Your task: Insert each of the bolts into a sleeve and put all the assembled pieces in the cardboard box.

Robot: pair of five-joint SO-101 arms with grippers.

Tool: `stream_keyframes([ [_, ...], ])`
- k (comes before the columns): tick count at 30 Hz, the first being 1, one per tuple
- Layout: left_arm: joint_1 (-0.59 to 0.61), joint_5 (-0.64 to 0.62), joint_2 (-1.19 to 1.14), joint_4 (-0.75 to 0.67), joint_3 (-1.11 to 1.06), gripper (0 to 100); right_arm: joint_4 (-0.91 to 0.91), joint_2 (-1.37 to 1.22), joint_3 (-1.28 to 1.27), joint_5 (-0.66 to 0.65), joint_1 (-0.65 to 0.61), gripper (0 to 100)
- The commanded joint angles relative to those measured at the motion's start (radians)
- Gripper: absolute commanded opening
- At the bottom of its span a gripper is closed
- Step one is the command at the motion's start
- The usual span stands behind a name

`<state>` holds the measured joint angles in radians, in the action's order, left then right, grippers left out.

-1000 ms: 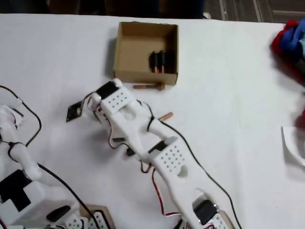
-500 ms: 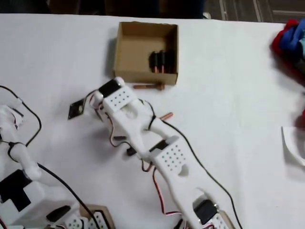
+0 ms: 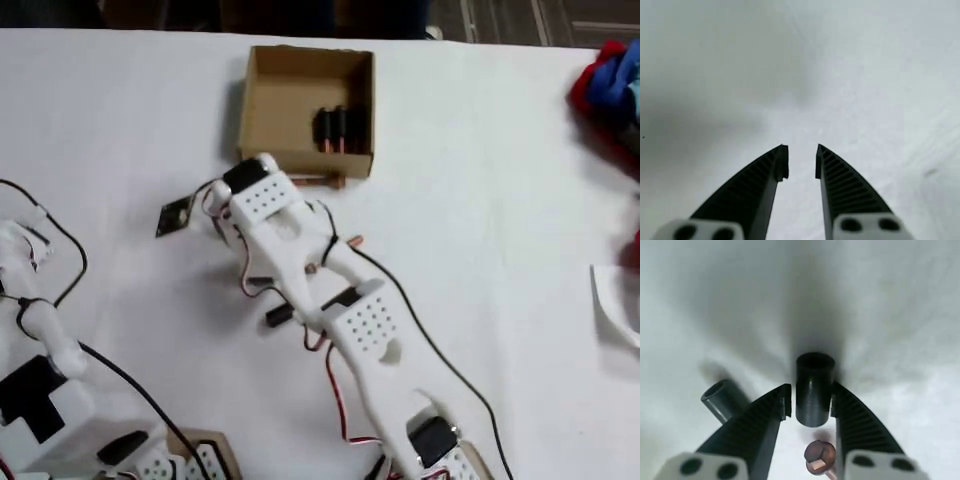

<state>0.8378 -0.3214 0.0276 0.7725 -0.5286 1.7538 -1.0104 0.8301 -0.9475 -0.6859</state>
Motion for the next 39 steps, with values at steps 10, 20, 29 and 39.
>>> stream_keyframes([
  [10, 0.006, -0.011, 0.014, -0.011, 0.048, 11, 0.010, -0.018, 0.023, 0.071, -0.038, 15.9],
  [20, 0.006, -0.011, 0.014, -0.011, 0.048, 11, 0.008, -0.018, 0.026, 0.071, -0.039, 15.9],
  [29, 0.006, -0.011, 0.014, -0.011, 0.048, 11, 0.005, -0.018, 0.028, 0.071, -0.050, 15.9],
  [39, 0.005, -0.011, 0.014, -0.011, 0.048, 11, -0.022, -0.018, 0.028, 0.071, -0.051, 15.9],
])
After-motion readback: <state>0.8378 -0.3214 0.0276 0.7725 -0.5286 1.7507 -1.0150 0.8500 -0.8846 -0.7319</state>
